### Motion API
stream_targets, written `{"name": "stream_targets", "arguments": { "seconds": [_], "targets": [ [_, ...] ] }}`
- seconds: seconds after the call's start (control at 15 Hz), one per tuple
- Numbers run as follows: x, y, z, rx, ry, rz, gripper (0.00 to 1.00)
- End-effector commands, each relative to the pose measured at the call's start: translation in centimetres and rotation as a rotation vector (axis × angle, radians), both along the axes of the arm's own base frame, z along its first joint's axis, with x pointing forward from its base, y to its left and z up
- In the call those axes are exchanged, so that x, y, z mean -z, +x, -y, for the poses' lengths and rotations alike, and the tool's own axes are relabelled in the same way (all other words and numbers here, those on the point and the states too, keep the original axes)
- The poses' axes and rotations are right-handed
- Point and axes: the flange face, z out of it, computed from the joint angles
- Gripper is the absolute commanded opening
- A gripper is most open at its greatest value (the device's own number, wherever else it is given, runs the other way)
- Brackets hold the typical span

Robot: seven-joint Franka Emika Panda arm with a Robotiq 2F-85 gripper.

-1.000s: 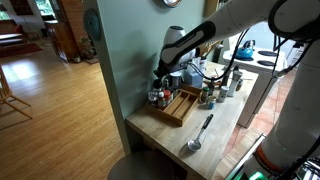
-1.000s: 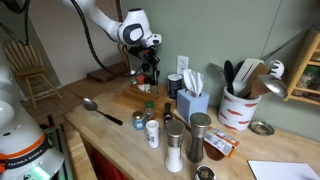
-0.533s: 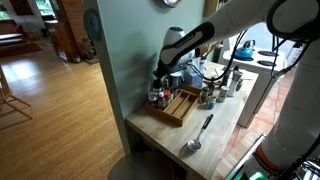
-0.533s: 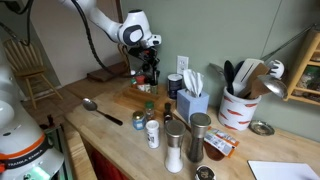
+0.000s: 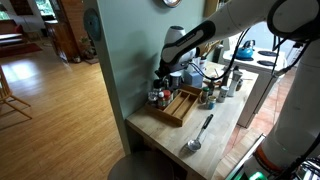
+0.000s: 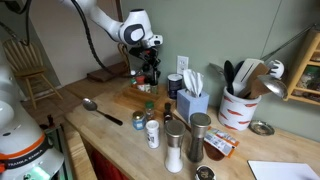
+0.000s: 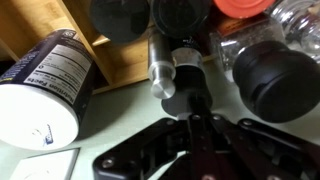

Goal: Pick up the silver long object and put it behind the spice bottle with a black lid in the wooden tray

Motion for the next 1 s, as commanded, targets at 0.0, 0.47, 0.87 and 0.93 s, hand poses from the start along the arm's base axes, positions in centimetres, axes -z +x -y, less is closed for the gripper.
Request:
{"name": "stream_targets", "arguments": {
  "seconds": [0.0,0.47,0.87,0.93],
  "targets": [
    [0.7,-0.8,0.3,-0.010,-0.015,-0.076,0.00],
    [0.3,-1.6,0.2,-0.024,-0.028,-0.131,0.00],
    [-1.6,-1.7,-0.4,-0.047,-0.026,-0.077,0.00],
    [-2.2,-1.8,-0.4,-0.051,-0.026,-0.065,0.00]
  ]
}}
